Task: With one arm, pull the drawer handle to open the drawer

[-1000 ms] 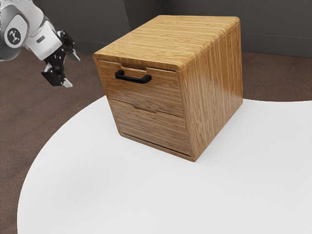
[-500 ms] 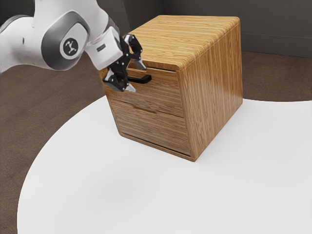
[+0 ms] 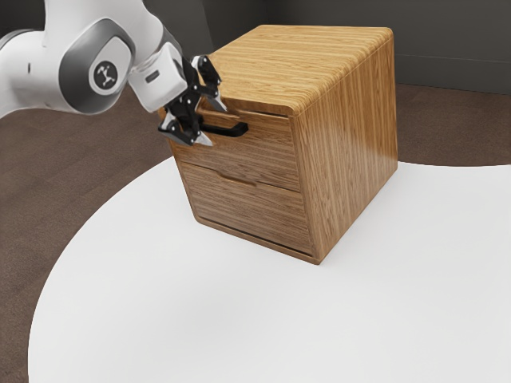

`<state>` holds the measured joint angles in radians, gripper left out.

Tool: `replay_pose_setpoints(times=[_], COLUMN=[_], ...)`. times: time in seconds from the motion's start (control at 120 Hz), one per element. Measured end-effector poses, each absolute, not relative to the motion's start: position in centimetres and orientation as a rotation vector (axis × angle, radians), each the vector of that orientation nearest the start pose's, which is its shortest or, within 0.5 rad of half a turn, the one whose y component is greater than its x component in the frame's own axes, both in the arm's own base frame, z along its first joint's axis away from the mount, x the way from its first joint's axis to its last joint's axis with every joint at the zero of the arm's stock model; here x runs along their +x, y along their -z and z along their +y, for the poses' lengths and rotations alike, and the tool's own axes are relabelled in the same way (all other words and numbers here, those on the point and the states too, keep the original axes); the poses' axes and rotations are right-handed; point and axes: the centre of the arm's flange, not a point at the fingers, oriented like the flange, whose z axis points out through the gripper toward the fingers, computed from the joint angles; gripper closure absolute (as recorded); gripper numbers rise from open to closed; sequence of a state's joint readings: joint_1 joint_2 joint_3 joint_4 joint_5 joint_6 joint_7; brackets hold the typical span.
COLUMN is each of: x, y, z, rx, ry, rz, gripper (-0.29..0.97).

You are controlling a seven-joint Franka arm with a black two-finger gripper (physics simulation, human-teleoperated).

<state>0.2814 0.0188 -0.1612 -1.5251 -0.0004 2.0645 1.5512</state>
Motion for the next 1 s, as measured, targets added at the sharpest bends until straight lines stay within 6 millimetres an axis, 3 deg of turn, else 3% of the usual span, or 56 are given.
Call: replay_pose_setpoints(times=[0.283, 0.375, 0.467, 0.642, 0.908, 1.0], x=[57.4, 56.7, 56.4, 57.1, 59.4, 59.8], y=[-68.9, -68.9, -68.9, -68.8, -68.4, -68.3], z=[17.9, 20.1, 21.1, 19.6, 11.9, 10.1], rx=[-2.175, -2.199, -2.208, -2.185, -2.084, -2.062], ry=[0.434, 0.428, 0.426, 0.435, 0.473, 0.481], rz=[1.587, 1.544, 1.525, 1.562, 1.721, 1.758], gripper=[0.26, 0.26, 0.26, 0.27, 0.28, 0.28])
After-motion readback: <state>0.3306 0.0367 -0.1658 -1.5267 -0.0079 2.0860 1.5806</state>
